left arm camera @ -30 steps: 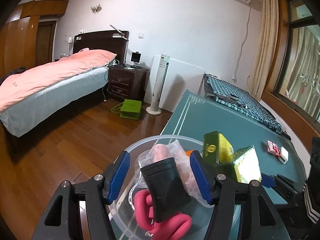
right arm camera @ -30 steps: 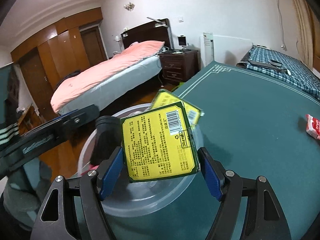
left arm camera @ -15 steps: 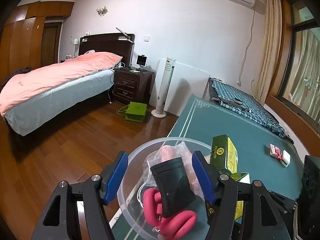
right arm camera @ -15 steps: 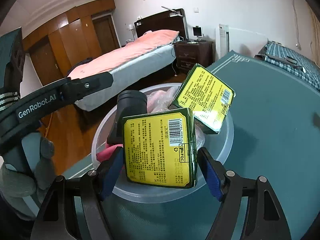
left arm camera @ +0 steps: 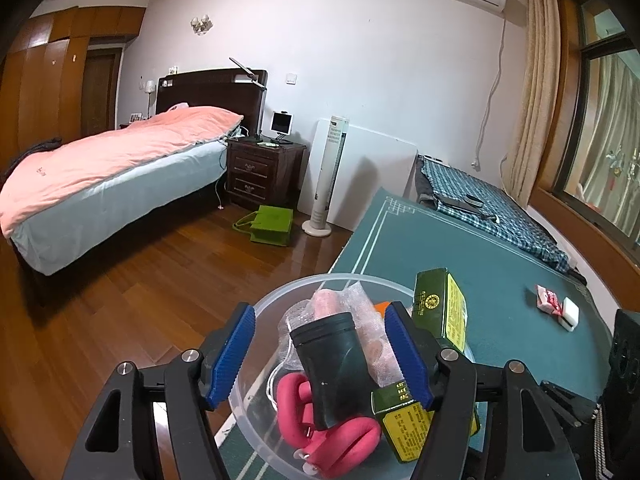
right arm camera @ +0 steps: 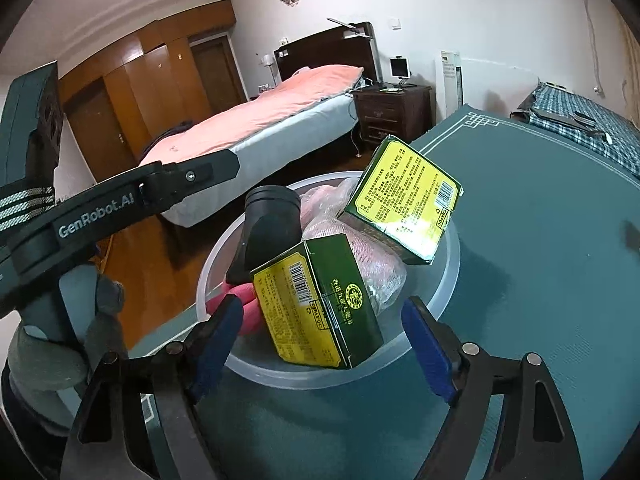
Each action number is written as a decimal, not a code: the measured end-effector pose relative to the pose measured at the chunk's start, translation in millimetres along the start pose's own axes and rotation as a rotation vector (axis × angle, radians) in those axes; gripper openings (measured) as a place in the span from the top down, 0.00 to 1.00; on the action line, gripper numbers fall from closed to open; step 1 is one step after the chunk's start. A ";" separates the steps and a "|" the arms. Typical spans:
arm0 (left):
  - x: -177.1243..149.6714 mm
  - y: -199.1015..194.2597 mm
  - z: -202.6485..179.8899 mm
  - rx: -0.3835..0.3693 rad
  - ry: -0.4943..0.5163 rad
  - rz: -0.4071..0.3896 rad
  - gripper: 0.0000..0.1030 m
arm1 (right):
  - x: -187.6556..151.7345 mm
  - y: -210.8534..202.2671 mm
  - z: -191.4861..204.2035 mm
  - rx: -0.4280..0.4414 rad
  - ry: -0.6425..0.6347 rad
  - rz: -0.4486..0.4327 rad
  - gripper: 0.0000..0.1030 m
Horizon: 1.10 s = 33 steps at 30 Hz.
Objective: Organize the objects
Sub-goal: 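Lower the black cup and box into the bowl and open both grippers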
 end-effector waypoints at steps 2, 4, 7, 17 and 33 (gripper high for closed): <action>1.2 -0.9 -0.3 0.002 0.002 -0.004 0.30 | -1.1 -4.3 0.5 0.003 0.000 -0.006 0.20; 1.2 -1.4 -0.9 0.002 0.001 -0.005 0.29 | -4.6 -10.4 0.5 0.002 0.007 -0.011 0.20; 0.3 -1.6 -0.9 0.002 0.003 -0.002 0.29 | -9.7 -16.3 1.2 0.020 0.025 -0.012 0.20; 2.6 -5.2 -2.6 0.006 0.010 -0.004 0.29 | -10.9 -18.9 16.8 0.106 0.023 -0.011 0.22; 3.5 -4.1 -13.0 0.002 0.013 -0.002 0.24 | -11.2 -17.3 -8.3 0.117 0.073 -0.006 0.25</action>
Point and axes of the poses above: each gripper's, at about its wrist camera, not at the fingertips, and y roughly the way its jaws point, z to its left, x to its top, the point moved 4 cm from there along y, roughly the way its jaws point, and after that the axes turned 7 degrees about -y, right-handed, at the moved point
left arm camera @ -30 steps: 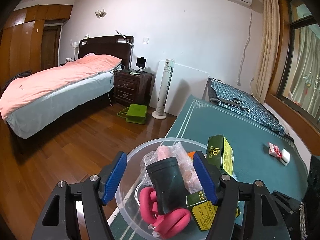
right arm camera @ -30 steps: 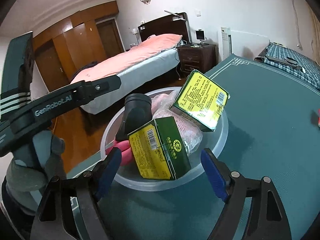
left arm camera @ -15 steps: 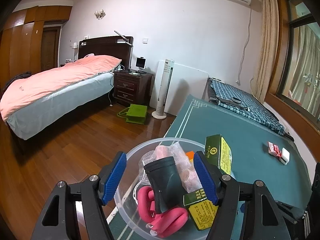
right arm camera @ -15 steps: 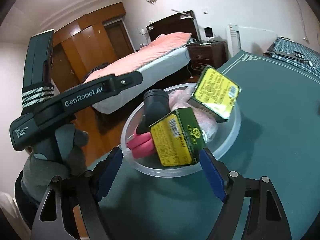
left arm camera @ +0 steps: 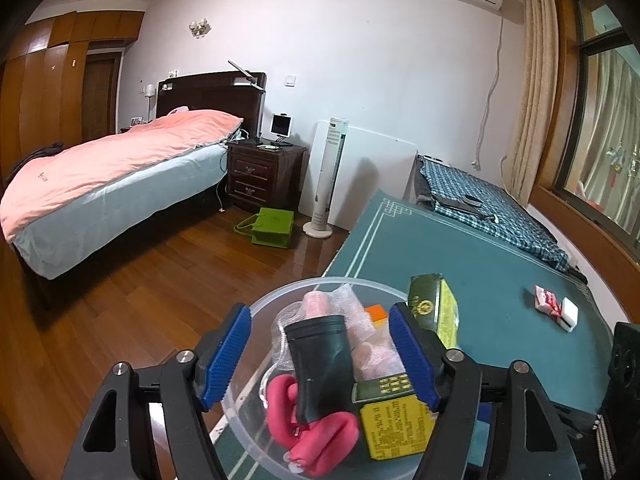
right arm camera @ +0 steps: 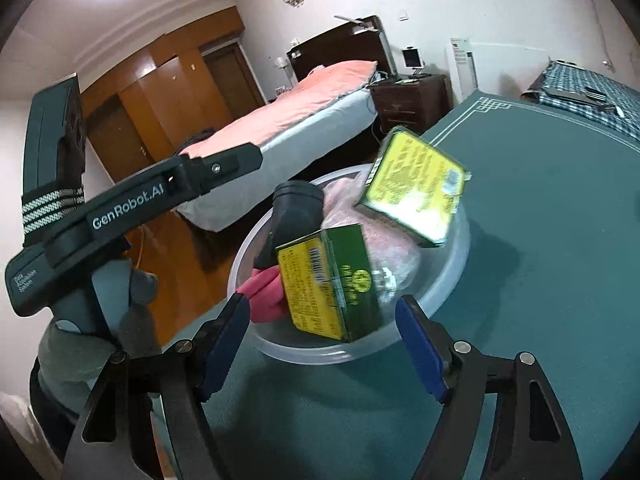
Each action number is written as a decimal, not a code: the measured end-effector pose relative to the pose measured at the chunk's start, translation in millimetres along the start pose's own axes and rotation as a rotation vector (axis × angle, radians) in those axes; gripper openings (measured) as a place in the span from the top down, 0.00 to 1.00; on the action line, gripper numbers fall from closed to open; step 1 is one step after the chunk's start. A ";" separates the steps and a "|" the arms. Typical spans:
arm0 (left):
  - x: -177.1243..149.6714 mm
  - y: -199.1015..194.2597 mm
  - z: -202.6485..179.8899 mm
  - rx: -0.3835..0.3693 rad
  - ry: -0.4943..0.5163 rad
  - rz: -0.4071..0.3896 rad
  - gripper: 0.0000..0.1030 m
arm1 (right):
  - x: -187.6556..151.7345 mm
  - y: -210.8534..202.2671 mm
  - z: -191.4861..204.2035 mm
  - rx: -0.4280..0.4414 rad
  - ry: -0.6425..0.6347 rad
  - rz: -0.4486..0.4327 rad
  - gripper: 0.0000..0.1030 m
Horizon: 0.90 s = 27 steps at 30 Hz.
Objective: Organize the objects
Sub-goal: 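Lower the black cup and box into the bowl and open both grippers, then move both grippers to the red glue packet and white sponge on the table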
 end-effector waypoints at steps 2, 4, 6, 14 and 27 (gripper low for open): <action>-0.5 -1.5 -7.0 -0.009 0.012 -0.005 0.17 | -2.1 -7.9 -7.8 -0.020 0.011 -0.007 0.25; -1.4 -3.2 -15.0 -0.015 0.025 -0.013 0.08 | -5.6 -15.1 -18.2 -0.050 0.024 -0.009 0.25; -2.4 -3.5 -21.9 -0.024 0.033 -0.015 0.06 | -10.0 -21.7 -34.3 -0.089 0.052 -0.008 0.25; -8.1 2.9 -63.1 -0.065 0.093 0.010 0.04 | -30.3 -54.2 -114.7 -0.244 0.213 -0.009 0.21; -24.2 10.9 -148.0 -0.165 0.214 0.054 0.00 | -62.3 -126.4 -231.6 -0.521 0.400 -0.052 0.20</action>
Point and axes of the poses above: each gripper's, at about its wrist camera, not at the fingertips, and y roughly the way its jaws point, z to its left, x to its top, the point moved 4 cm from there along y, roughly the way its jaws point, and after that the axes turned 7 degrees about -y, right-handed, at the moved point
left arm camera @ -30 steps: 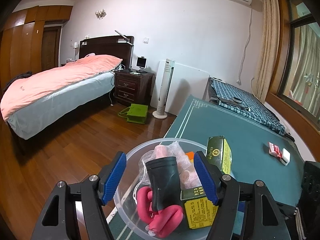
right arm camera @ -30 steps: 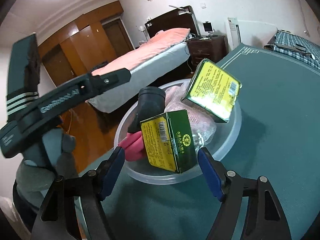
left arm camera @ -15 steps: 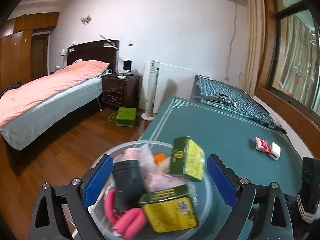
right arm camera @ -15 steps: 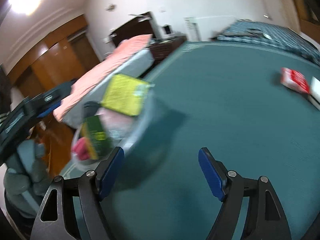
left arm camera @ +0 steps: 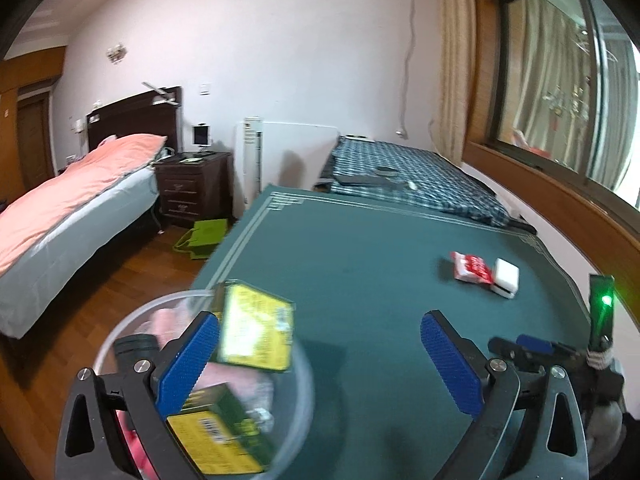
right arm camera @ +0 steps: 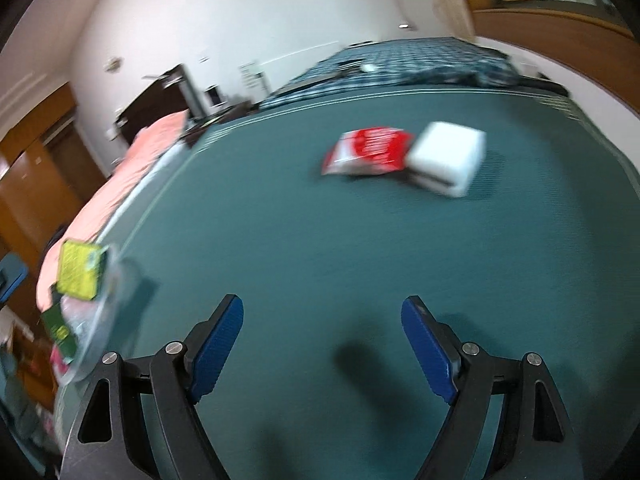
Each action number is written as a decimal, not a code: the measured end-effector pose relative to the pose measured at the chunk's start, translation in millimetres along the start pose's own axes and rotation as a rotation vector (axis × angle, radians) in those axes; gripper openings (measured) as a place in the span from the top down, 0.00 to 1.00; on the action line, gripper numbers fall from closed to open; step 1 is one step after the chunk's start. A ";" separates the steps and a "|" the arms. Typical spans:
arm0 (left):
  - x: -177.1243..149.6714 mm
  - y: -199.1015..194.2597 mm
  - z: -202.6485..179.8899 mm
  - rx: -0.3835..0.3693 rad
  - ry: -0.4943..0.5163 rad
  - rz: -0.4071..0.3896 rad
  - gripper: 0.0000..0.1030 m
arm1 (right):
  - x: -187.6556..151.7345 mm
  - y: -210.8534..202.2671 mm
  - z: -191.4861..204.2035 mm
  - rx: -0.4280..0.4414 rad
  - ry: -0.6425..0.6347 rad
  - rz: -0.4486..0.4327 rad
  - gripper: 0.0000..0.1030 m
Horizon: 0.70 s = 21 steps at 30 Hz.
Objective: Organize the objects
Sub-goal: 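Move both grippers to the red glue packet and white sponge on the table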
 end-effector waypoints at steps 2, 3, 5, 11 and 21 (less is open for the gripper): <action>-0.8 4.3 -10.9 -0.016 0.014 0.010 0.00 | 5.4 1.8 -13.8 -0.032 0.017 -0.006 0.20; -1.2 7.7 -17.6 -0.024 0.023 0.016 0.00 | 8.9 2.8 -21.9 -0.048 0.029 -0.010 0.20; -2.6 12.6 -28.1 -0.035 0.040 0.021 0.00 | 14.5 6.9 -31.9 -0.063 0.047 -0.013 0.20; -6.8 32.2 -51.3 -0.056 0.075 0.053 0.00 | 39.1 21.4 -66.5 -0.101 0.121 -0.027 0.20; -10.8 66.0 -78.7 -0.066 0.132 0.090 0.00 | 80.2 44.8 -87.8 -0.167 0.140 -0.045 0.20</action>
Point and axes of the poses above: each gripper's, at about its wrist camera, not at the fingertips, and y roughly the way its jaws point, z to its left, x to its top, the point moved 4 cm from there along y, roughly the way its jaws point, and after that the axes turned 7 degrees about -y, right-handed, at the moved point
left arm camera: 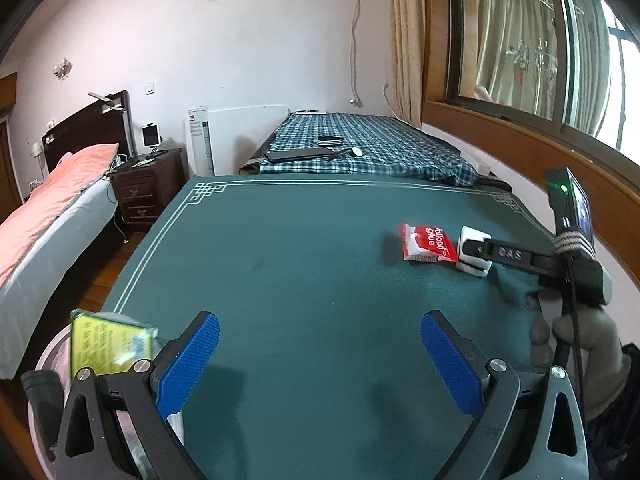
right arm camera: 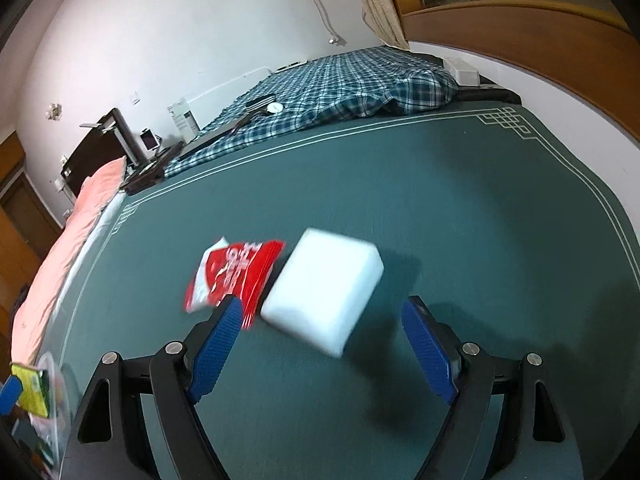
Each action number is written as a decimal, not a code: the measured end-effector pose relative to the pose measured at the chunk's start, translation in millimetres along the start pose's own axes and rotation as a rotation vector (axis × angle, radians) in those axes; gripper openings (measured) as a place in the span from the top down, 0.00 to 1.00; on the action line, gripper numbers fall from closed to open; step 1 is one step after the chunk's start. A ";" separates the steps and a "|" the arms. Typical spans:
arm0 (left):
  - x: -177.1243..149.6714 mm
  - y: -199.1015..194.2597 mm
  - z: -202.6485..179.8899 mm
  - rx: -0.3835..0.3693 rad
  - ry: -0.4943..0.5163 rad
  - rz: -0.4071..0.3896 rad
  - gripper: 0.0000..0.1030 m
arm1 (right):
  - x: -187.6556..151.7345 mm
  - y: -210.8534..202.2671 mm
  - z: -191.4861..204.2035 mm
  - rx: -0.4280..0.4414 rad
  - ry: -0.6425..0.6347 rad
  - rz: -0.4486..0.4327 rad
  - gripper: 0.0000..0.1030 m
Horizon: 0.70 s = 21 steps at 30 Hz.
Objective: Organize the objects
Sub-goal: 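Move both grippers to the red glue packet and white sponge on the table, then grasp the red Balloon glue packet with the left gripper while the right grasps the white sponge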
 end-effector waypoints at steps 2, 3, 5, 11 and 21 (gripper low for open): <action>1.8 7.1 -4.6 0.002 0.009 0.005 0.00 | 3.2 6.9 0.0 -0.022 -0.010 0.008 0.20; 2.7 9.5 -6.2 0.004 0.012 0.006 0.00 | 4.0 10.8 -1.6 -0.040 -0.015 0.012 0.20; 5.7 16.0 -9.4 0.007 0.015 0.008 0.00 | 4.3 15.2 -1.3 -0.059 -0.039 0.012 0.20; 13.3 36.6 -20.7 0.010 0.014 0.021 0.00 | 1.2 12.3 -1.3 -0.049 -0.102 0.005 0.39; 17.8 68.9 -54.8 -0.021 0.030 0.055 0.00 | -10.2 -22.7 -15.5 -0.056 -0.156 -0.057 0.51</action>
Point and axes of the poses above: each gripper's, at about its wrist camera, not at the fingertips, and y roughly the way its jaws point, z to its left, x to its top, the point moved 4 cm from there along y, roughly the way its jaws point, and after that the axes turned 7 degrees about -y, right-handed, at the moved point
